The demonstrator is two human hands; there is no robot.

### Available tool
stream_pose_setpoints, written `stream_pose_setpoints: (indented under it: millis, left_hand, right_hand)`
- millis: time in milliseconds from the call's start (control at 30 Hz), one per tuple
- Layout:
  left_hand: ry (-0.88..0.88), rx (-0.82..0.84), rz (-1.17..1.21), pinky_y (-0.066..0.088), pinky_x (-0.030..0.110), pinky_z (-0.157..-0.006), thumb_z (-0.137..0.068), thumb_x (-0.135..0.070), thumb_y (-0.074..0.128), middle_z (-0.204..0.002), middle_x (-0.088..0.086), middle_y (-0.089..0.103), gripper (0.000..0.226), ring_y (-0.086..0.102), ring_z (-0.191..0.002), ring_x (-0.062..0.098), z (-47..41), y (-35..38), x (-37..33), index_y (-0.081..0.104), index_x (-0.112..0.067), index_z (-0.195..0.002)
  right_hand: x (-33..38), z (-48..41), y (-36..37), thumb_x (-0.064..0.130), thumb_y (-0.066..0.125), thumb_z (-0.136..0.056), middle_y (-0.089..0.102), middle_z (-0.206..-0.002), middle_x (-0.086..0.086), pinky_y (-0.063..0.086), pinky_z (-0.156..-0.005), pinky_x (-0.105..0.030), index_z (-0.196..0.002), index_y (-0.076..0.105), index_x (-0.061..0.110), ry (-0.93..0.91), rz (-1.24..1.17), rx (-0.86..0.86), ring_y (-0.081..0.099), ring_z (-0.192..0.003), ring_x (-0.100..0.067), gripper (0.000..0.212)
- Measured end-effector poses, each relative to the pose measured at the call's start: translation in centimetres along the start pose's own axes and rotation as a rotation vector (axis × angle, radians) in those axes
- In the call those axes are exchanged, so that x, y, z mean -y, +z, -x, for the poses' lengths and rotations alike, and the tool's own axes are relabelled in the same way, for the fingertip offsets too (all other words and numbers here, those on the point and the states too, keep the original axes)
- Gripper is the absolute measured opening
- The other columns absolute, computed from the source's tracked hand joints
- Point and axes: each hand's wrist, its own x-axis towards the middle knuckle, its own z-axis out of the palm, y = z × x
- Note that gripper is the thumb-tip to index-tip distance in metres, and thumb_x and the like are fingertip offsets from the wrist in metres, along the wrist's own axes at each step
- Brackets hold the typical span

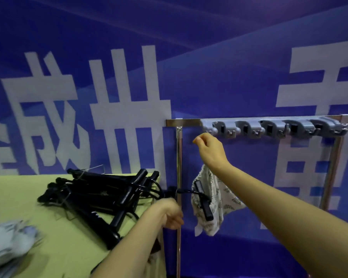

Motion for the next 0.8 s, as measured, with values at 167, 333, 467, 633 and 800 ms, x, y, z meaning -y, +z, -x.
stream_pose_setpoints:
  millis: [167,333,467,633,800]
  left_hand:
    - [0.114,-0.097,0.189,0.051,0.022,-0.057,-0.097,-0.004,0.037,-0.07,0.01,0.076,0.028,0.069,-0.067,0.017,6.0,-3.2,-0.2,0.055,-0.005,-0.076]
    - [0.269,-0.301,0.419,0.05,0.026,-0.059,-0.096,-0.005,0.034,-0.033,0.004,0.059,0.03,0.056,-0.058,0.021,11.9,-7.5,2.1,0.052,-0.005,-0.072]
    - [0.332,-0.531,0.464,0.04,0.021,-0.05,-0.097,-0.009,0.037,-0.061,0.007,0.058,0.025,0.052,-0.055,0.016,16.5,-10.8,5.7,0.05,-0.009,-0.076]
    - [0.381,-0.825,0.335,0.038,0.024,-0.053,-0.095,-0.016,0.048,-0.074,0.01,0.059,0.029,0.05,-0.053,0.019,19.1,-14.5,12.2,0.05,-0.015,-0.066]
    - [0.284,-1.003,0.082,0.051,0.038,-0.082,-0.092,-0.027,0.055,-0.084,0.006,0.062,0.017,0.059,-0.082,0.027,21.1,-16.6,16.5,0.058,-0.013,-0.085]
  right_hand:
    - [5.9,3.4,2.2,0.032,0.037,-0.1,0.068,-0.102,-0.013,0.047,-0.083,-0.037,-0.094,0.063,0.009,-0.058,-0.008,0.235,0.061,-0.094,-0.027,0.035]
    - [11.6,7.0,4.1,0.035,0.034,-0.102,0.061,-0.097,-0.003,0.044,-0.084,-0.034,-0.1,0.063,-0.001,-0.103,-0.058,0.424,0.057,-0.092,-0.021,0.046]
    - [15.7,10.6,6.2,0.038,0.033,-0.101,0.062,-0.098,-0.006,0.045,-0.086,-0.036,-0.103,0.064,0.004,-0.149,-0.059,0.532,0.058,-0.095,-0.024,0.046]
    - [18.7,14.6,9.2,0.042,0.033,-0.1,0.066,-0.103,-0.013,0.048,-0.088,-0.043,-0.103,0.062,0.006,-0.197,-0.008,0.623,0.061,-0.097,-0.029,0.046]
    - [20.0,17.4,12.2,0.04,0.038,-0.099,0.066,-0.101,-0.017,0.049,-0.084,-0.044,-0.104,0.061,0.003,-0.215,0.0,0.701,0.062,-0.094,-0.032,0.044]
